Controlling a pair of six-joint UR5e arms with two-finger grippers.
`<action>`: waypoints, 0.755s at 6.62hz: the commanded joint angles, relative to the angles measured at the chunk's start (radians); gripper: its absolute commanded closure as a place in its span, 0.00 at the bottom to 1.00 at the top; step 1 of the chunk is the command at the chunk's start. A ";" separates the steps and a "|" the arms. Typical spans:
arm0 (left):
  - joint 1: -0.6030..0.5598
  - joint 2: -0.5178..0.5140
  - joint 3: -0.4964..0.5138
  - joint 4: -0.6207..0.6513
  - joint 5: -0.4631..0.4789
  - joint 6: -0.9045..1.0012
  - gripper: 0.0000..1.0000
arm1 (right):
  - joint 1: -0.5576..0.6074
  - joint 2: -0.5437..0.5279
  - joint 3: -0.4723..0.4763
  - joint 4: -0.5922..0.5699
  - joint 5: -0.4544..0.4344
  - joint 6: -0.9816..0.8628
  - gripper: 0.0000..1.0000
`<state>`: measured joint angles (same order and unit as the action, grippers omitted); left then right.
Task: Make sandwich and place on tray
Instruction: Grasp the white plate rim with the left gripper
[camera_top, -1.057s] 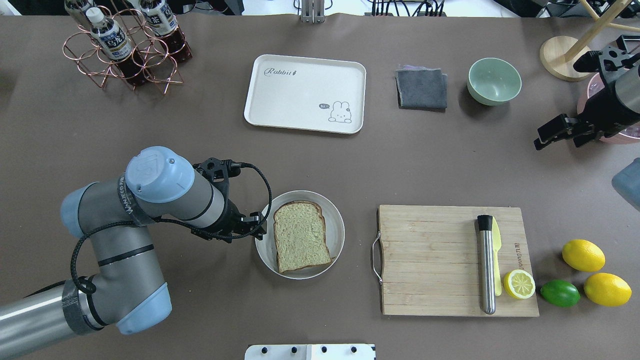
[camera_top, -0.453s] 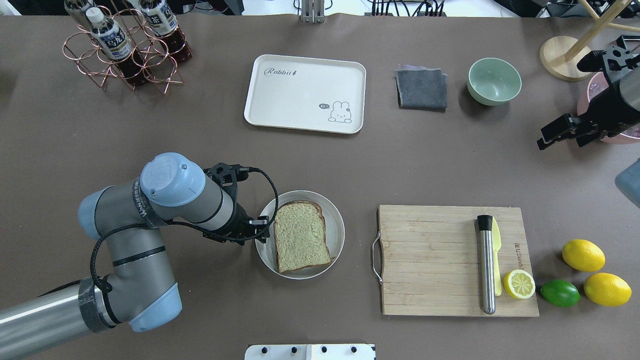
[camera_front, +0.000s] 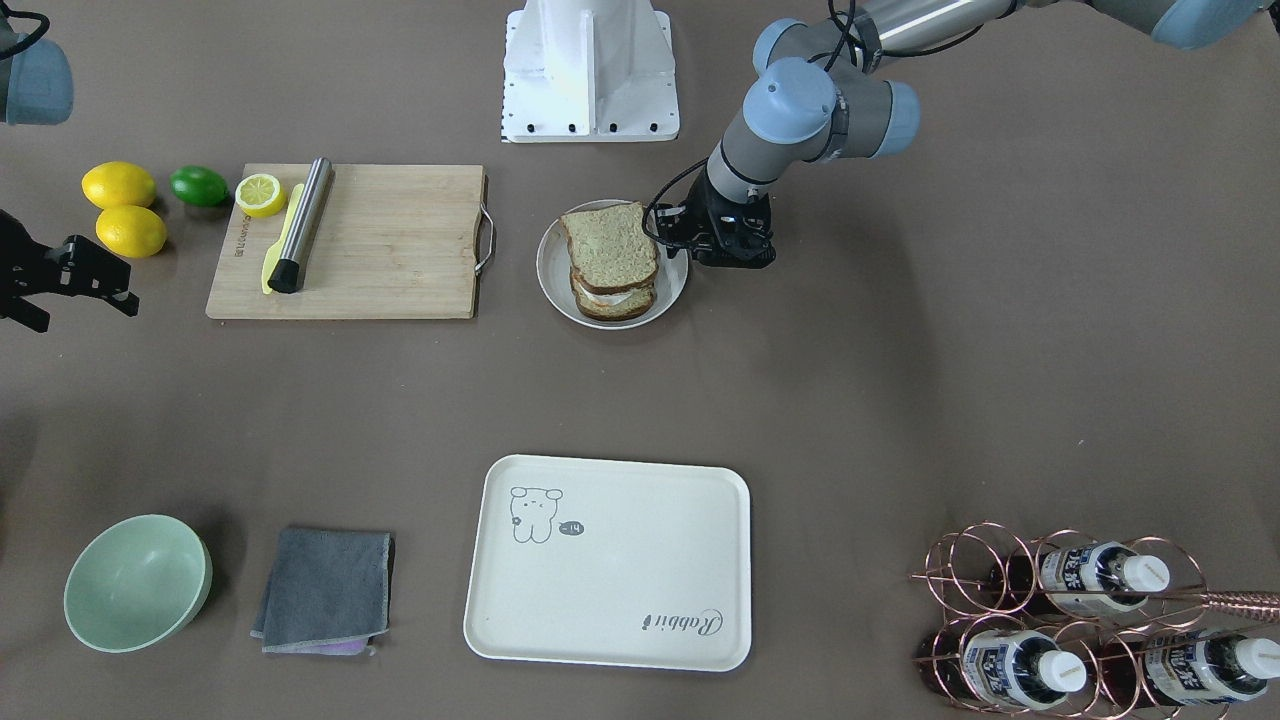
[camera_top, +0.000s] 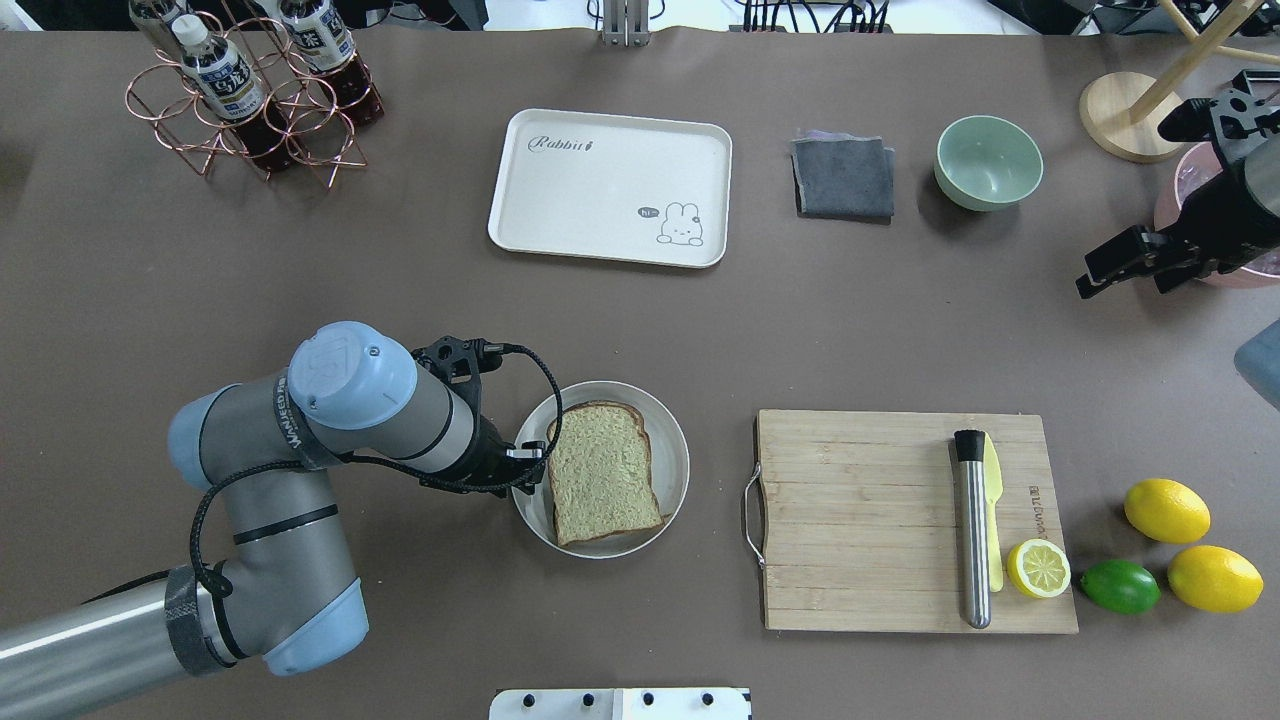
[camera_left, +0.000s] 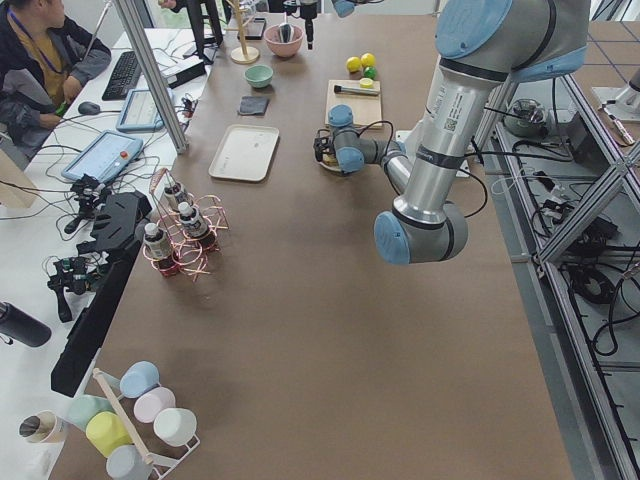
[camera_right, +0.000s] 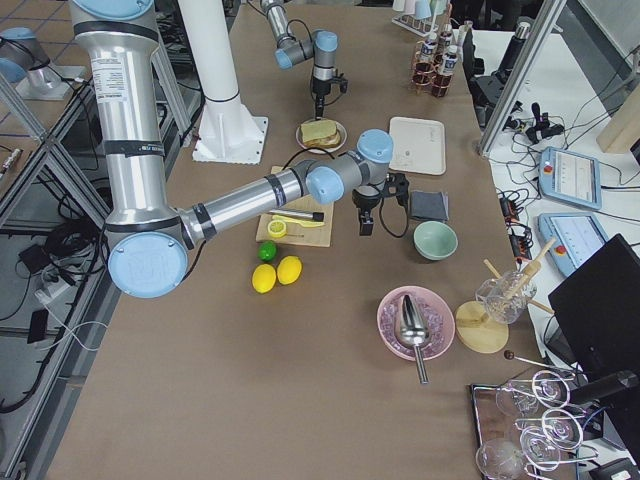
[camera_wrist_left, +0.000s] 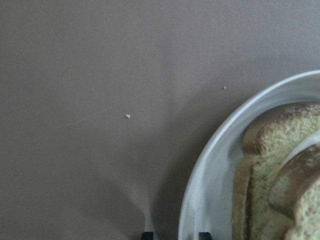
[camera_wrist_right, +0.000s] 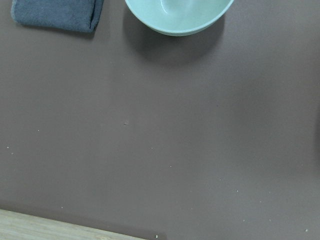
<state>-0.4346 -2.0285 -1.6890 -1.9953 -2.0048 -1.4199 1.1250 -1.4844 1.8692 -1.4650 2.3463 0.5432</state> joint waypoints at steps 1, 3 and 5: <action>0.008 0.010 0.000 -0.063 0.014 -0.039 1.00 | 0.010 -0.001 -0.001 0.000 0.015 -0.002 0.00; -0.021 0.008 -0.047 -0.071 0.003 -0.062 1.00 | 0.016 -0.001 -0.001 0.000 0.015 -0.002 0.00; -0.090 0.005 -0.052 -0.074 -0.003 -0.056 1.00 | 0.018 -0.001 0.001 0.000 0.016 -0.002 0.00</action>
<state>-0.4837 -2.0217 -1.7378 -2.0655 -2.0043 -1.4777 1.1414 -1.4849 1.8694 -1.4649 2.3618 0.5415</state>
